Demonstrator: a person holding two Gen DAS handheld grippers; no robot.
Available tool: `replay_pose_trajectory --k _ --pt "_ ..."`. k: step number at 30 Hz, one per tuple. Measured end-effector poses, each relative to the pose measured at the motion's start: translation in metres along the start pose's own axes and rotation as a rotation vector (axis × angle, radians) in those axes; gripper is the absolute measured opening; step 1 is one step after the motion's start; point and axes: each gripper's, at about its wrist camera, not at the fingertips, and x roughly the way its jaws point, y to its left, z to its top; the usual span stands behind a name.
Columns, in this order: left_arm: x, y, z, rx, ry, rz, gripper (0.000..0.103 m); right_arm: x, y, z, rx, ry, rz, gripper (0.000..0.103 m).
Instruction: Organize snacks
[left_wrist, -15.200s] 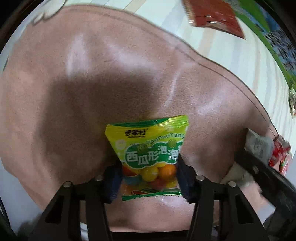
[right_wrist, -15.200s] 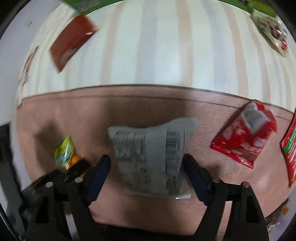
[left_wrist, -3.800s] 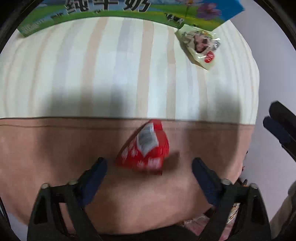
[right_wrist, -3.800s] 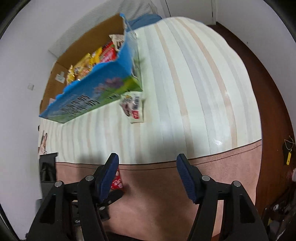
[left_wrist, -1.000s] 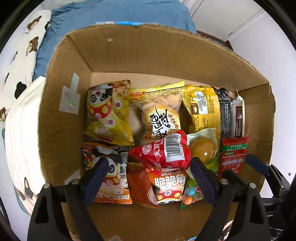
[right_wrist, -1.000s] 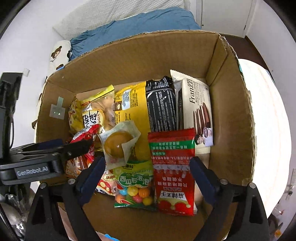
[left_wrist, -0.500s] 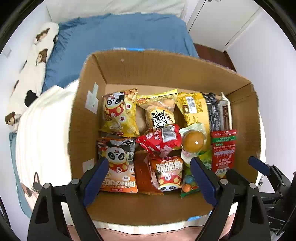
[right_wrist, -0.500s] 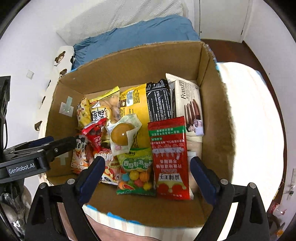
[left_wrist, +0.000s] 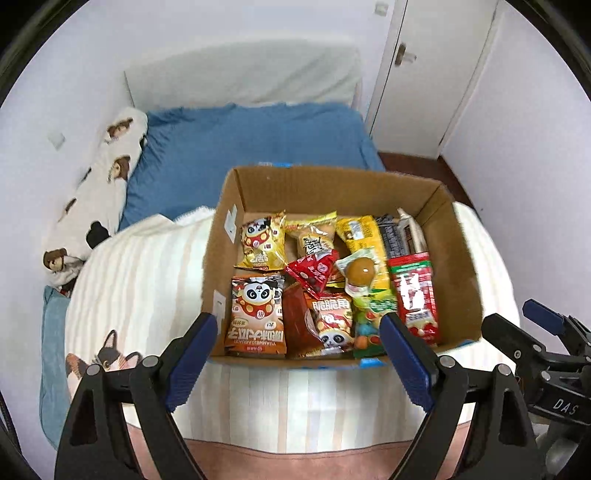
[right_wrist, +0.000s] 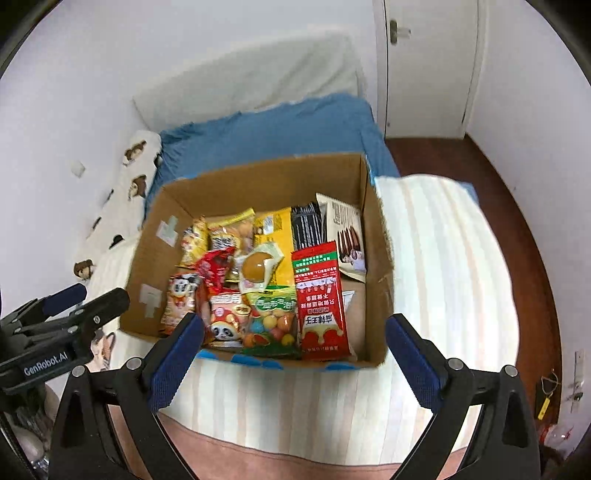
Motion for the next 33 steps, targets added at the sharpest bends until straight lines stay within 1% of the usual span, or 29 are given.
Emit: replay_pose_trajectory --k 3,8,11,16,20,27,32,33 --pt "-0.032 -0.002 -0.015 0.007 -0.059 -0.001 0.090 -0.031 0.007 -0.014 -0.011 -0.052 0.014 0.101" --pt "-0.078 -0.006 -0.043 0.020 -0.133 -0.014 0.090 -0.086 0.017 -0.042 -0.033 -0.141 0.020 0.101" --pt "-0.103 -0.008 -0.062 0.022 -0.177 -0.001 0.090 -0.113 0.021 -0.061 -0.033 -0.176 0.030 0.101" --pt "-0.138 -0.009 -0.090 0.011 -0.229 0.015 0.090 -0.157 0.029 -0.093 -0.044 -0.241 0.024 0.101" --pt "-0.165 -0.012 -0.109 0.016 -0.284 0.052 0.090 -0.188 0.034 -0.113 -0.061 -0.288 0.015 0.101" --pt "-0.203 -0.010 -0.132 -0.012 -0.350 0.059 0.090 -0.230 0.037 -0.140 -0.073 -0.343 0.008 0.101" --pt "-0.214 -0.011 -0.138 -0.013 -0.377 0.079 0.090 -0.245 0.038 -0.149 -0.083 -0.373 -0.009 0.103" --pt "-0.214 -0.011 -0.139 -0.013 -0.378 0.080 0.093 -0.247 0.038 -0.149 -0.083 -0.375 -0.012 0.103"
